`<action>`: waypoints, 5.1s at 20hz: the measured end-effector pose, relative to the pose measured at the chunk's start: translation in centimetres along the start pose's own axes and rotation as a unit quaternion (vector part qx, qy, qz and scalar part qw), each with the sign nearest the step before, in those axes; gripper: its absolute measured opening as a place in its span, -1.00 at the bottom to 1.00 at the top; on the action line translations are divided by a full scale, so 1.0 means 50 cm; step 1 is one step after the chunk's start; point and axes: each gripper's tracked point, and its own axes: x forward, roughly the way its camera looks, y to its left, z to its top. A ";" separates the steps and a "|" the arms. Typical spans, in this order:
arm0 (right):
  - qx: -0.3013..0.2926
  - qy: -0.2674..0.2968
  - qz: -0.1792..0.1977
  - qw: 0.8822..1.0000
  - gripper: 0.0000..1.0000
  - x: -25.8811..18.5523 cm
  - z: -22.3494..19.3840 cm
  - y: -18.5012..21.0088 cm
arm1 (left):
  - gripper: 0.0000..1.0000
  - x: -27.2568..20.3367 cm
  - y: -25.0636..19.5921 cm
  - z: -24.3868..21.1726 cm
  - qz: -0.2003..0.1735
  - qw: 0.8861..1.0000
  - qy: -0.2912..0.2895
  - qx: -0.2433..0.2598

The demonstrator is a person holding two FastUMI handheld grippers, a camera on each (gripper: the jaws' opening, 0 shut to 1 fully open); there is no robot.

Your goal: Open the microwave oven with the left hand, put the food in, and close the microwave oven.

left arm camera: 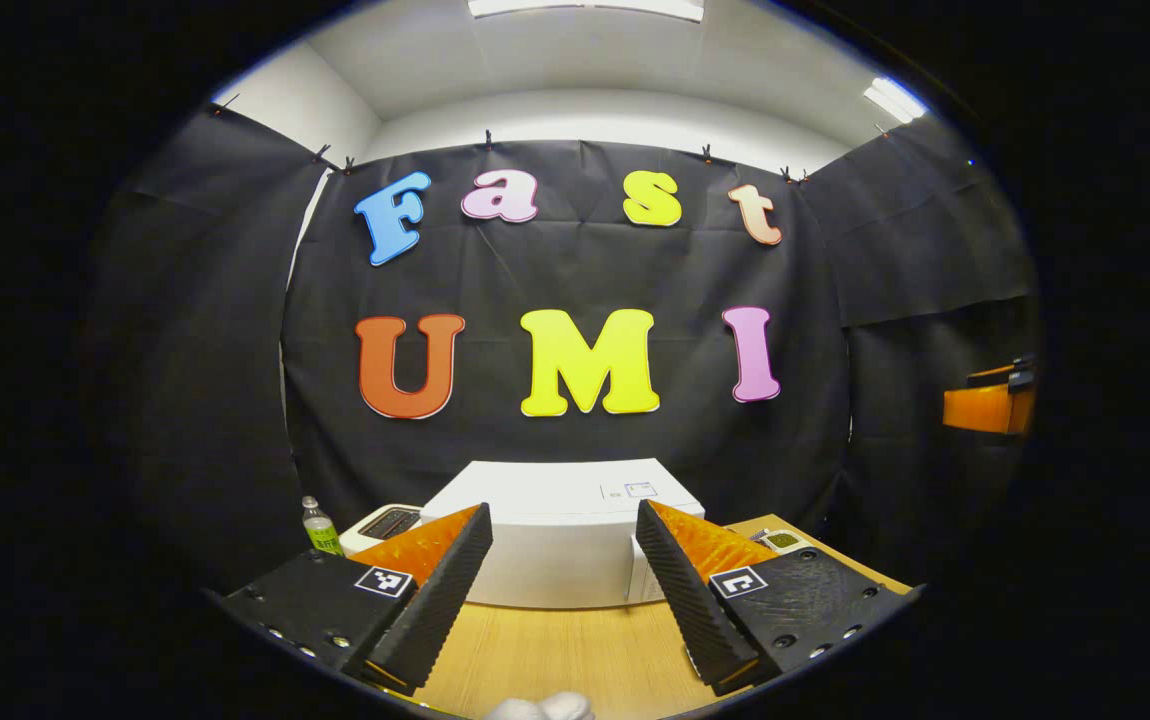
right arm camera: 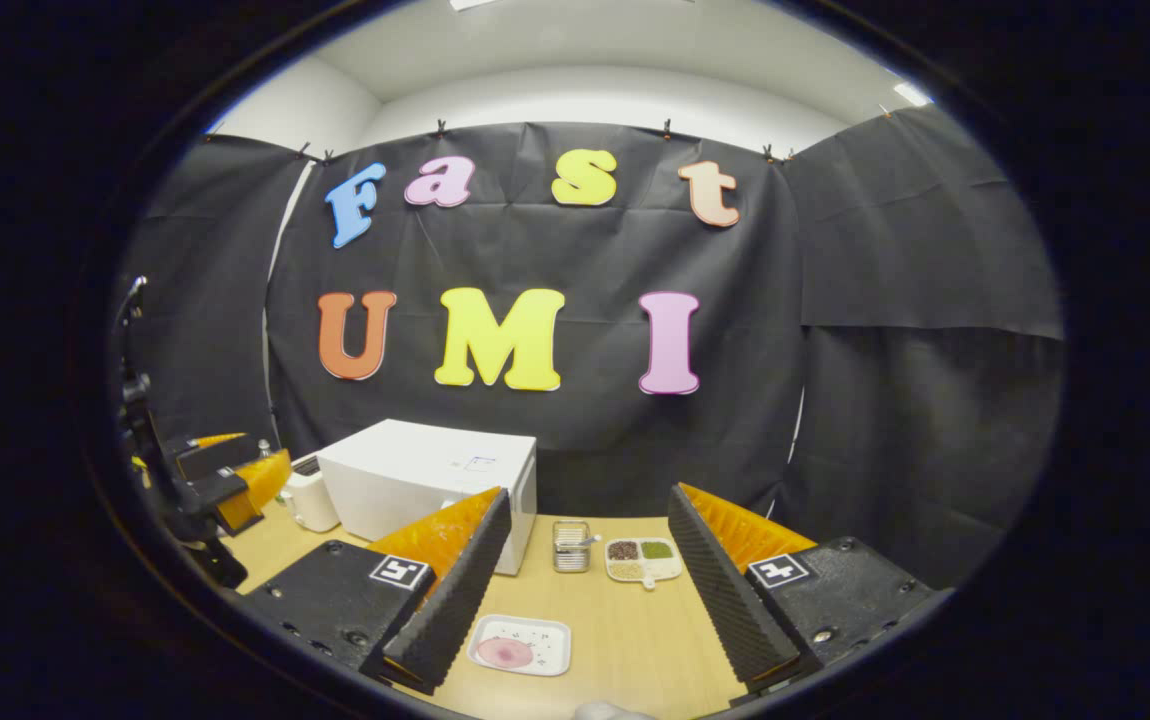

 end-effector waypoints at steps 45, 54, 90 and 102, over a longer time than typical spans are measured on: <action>-0.011 0.070 -0.098 0.993 1.00 -0.070 -0.059 -0.169 | -0.77 0.416 -0.164 -0.421 -0.040 0.989 0.140 0.005; -0.014 0.067 -0.098 0.993 0.93 -0.074 -0.051 -0.159 | -0.87 0.411 -0.165 -0.424 -0.049 0.988 0.148 -0.006; 0.020 0.080 0.127 0.988 0.93 -0.073 -0.103 0.191 | 0.89 -0.095 0.219 -0.382 0.047 0.984 0.169 0.028; 0.018 0.083 0.152 0.985 1.00 -0.104 -0.130 0.236 | 0.89 -0.210 0.397 -0.362 0.139 0.974 0.169 0.057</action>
